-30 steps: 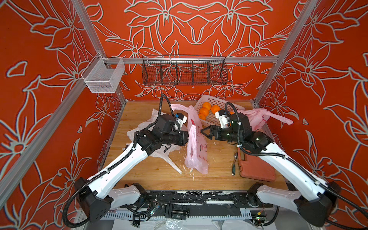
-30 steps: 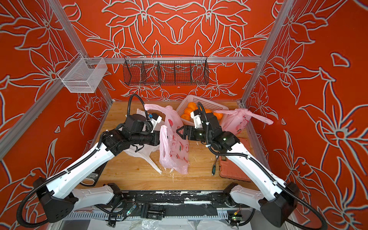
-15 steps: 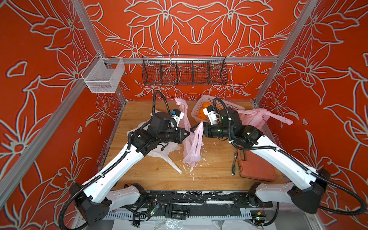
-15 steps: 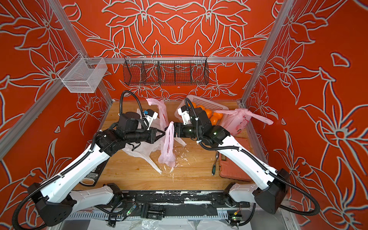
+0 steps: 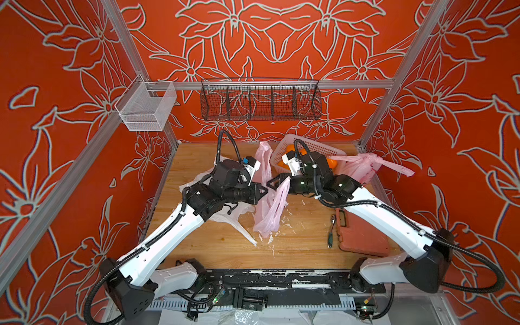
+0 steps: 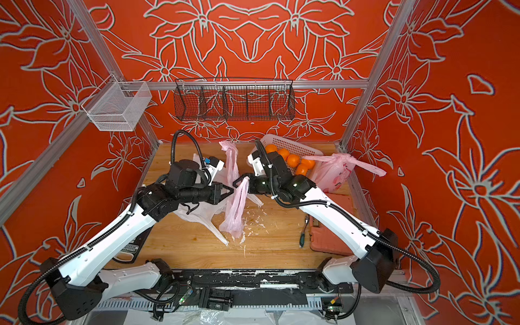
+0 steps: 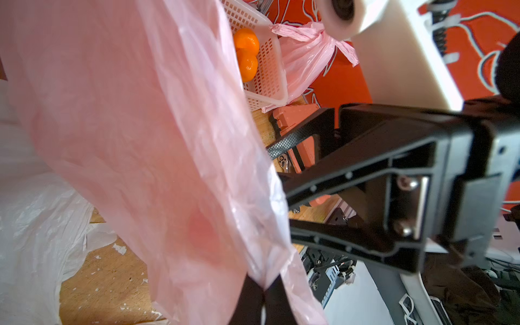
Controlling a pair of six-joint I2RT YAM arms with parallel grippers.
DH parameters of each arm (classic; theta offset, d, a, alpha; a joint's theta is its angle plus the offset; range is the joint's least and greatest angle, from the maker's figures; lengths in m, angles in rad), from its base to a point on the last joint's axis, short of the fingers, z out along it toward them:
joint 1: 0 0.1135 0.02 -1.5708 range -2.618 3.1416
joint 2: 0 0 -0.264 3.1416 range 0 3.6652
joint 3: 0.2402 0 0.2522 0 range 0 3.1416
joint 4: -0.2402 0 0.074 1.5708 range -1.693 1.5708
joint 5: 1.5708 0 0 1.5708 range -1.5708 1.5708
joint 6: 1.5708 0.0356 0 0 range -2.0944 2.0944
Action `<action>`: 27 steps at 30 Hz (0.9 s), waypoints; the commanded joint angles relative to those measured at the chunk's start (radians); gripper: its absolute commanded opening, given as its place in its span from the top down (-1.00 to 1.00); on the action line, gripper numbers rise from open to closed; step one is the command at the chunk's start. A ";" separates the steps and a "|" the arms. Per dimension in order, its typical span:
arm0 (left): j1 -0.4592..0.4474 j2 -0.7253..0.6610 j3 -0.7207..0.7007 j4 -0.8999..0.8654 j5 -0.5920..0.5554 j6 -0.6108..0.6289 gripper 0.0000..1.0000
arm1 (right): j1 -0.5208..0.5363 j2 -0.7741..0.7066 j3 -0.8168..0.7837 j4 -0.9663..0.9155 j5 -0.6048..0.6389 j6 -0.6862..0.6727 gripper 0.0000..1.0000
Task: Place the oranges into plastic bags & tie knots
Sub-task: Open the plastic bag from the plastic bag.
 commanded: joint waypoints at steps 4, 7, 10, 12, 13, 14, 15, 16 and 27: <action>0.010 -0.025 -0.012 0.000 -0.024 0.004 1.00 | 0.017 0.004 0.030 0.020 0.015 0.005 0.71; 0.024 -0.048 -0.029 -0.002 -0.075 -0.027 0.91 | 0.019 -0.015 0.020 -0.023 0.100 -0.005 1.00; 0.038 -0.070 -0.046 -0.013 -0.140 -0.058 0.84 | 0.019 -0.025 0.008 -0.040 0.128 -0.008 1.00; 0.050 -0.082 -0.064 -0.008 -0.157 -0.072 0.83 | 0.019 -0.029 -0.001 -0.038 0.129 -0.004 1.00; 0.059 -0.086 -0.070 -0.007 -0.158 -0.078 0.83 | 0.019 -0.030 -0.005 -0.036 0.126 -0.004 1.00; 0.068 -0.086 -0.072 -0.012 -0.164 -0.086 0.85 | 0.020 -0.032 -0.007 -0.037 0.125 -0.003 1.00; 0.076 -0.086 -0.071 -0.018 -0.170 -0.089 0.89 | 0.020 -0.035 -0.012 -0.038 0.130 -0.004 1.00; 0.088 -0.086 -0.067 -0.026 -0.175 -0.091 0.92 | 0.020 -0.043 -0.018 -0.038 0.140 -0.002 1.00; 0.241 0.078 0.131 -0.182 -0.026 0.001 1.00 | 0.015 -0.017 0.083 -0.299 0.427 -0.006 1.00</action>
